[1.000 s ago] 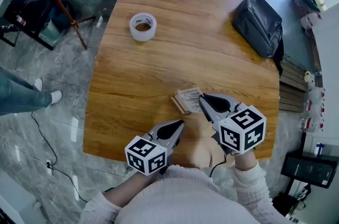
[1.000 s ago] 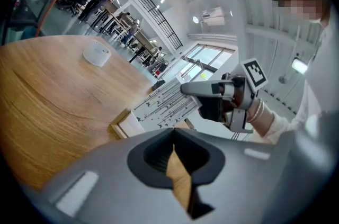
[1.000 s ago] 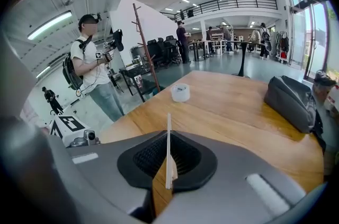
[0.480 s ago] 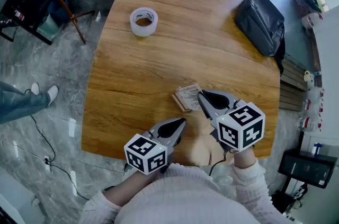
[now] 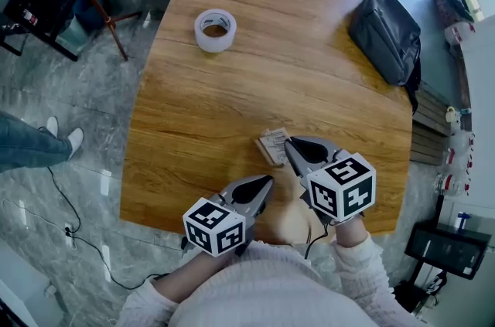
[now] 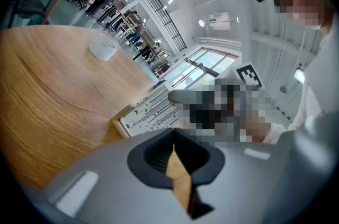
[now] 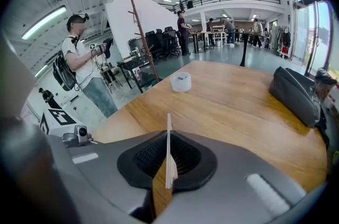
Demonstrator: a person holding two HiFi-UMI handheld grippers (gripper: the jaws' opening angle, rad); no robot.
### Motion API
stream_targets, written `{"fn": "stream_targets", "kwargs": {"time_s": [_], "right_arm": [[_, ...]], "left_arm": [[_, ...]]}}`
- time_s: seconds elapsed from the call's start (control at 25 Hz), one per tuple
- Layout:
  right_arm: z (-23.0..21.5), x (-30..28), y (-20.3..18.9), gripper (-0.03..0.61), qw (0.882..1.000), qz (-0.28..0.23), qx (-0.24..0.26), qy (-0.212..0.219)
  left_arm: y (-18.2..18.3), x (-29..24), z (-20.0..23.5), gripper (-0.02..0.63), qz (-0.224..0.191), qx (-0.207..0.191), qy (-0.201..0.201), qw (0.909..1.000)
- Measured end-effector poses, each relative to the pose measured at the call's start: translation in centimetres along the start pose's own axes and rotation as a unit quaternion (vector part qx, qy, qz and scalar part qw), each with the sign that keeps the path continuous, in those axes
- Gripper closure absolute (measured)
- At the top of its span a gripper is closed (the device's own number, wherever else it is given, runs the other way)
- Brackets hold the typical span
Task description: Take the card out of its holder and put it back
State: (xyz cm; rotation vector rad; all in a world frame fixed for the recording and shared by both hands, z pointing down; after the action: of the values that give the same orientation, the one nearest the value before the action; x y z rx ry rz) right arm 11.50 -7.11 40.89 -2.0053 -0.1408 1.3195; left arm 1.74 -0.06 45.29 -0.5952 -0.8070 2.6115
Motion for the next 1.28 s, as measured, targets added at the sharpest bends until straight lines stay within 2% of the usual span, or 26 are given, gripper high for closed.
{"fn": "stream_targets", "kwargs": {"time_s": [0.28, 0.52, 0.64, 0.92, 1.12, 1.28], "right_arm": [[-0.1, -0.8, -0.6, 0.565, 1.000, 0.008, -0.014, 0.003], [-0.2, -0.5, -0.4, 0.549, 1.000, -0.012, -0.020, 0.006], [0.0, 0.2, 0.0, 0.509, 1.000, -0.025, -0.007, 0.010], [0.7, 2.9, 0.4, 0.511, 0.997, -0.074, -0.001, 0.006], [1.6, 5.0, -0.2, 0.563, 0.994, -0.113, -0.001, -0.001], [2.2, 6.5, -1.1, 0.578, 0.988, -0.151, -0.016, 0.006]], "left_arm": [[0.1, 0.1, 0.1, 0.606, -0.001, 0.002, 0.001, 1.0000], [0.2, 0.3, 0.2, 0.606, 0.000, 0.001, 0.001, 1.0000], [0.5, 0.5, 0.0, 0.606, -0.002, -0.014, 0.003, 0.9999], [1.4, 1.1, -1.4, 0.606, 0.001, -0.057, -0.004, 0.9984], [1.3, 1.5, -2.7, 0.606, 0.011, -0.089, -0.010, 0.9959], [1.7, 2.0, -3.7, 0.606, 0.011, -0.120, -0.008, 0.9927]]}}
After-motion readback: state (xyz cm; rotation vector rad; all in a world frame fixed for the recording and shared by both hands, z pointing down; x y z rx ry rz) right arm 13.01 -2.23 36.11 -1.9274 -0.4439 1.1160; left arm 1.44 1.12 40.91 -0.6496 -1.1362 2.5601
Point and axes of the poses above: the fingertips, and each gripper's own axes: x backward along the fingers, z to its left, y out of its top, the point moved 5 cm from there along x, backward along the fingers, and after that the axes turned 3 degrees about y, right-handed, at the moved point
